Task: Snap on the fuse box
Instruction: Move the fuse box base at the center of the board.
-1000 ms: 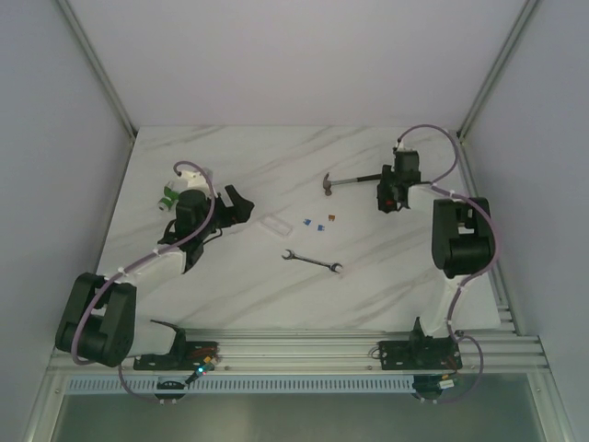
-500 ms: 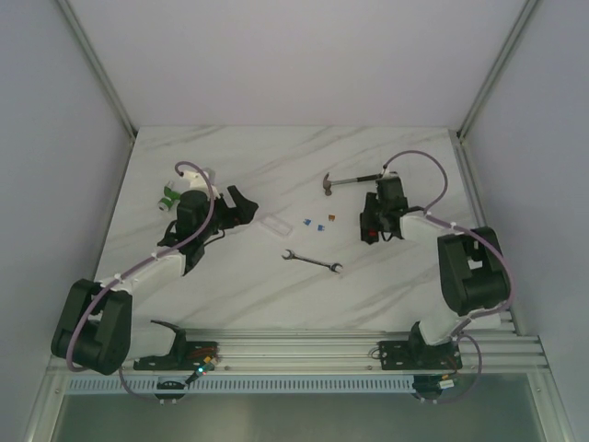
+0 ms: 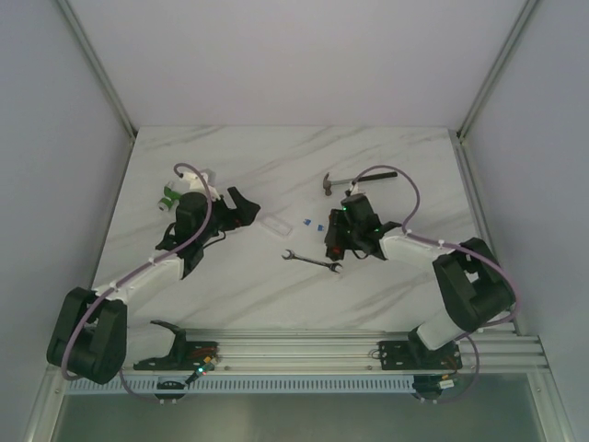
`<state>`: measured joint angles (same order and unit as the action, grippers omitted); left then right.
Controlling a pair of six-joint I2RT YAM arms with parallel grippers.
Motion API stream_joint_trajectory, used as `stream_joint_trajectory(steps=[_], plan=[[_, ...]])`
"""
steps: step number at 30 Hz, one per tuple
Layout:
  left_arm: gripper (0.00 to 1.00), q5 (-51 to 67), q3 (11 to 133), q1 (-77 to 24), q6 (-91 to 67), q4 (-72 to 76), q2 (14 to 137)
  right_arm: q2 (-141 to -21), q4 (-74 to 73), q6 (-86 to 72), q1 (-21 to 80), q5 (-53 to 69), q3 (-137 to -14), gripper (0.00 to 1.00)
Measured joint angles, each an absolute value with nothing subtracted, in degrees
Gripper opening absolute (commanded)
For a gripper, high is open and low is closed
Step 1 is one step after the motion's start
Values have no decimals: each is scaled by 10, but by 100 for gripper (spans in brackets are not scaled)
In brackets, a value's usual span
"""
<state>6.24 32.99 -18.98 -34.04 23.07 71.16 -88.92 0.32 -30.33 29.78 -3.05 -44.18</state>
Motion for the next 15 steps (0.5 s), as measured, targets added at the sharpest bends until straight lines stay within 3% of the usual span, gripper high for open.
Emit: stream_joint_trajectory(steps=[2, 11, 15], plan=[[100, 62, 327, -190, -341, 231, 706, -889, 4, -316, 322, -21, -442, 66], [100, 73, 326, -191, -346, 226, 696, -887, -7, -340, 392, 41, -452, 86], [100, 79, 326, -191, -347, 222, 690, -846, -55, -303, 376, 30, -474, 86]])
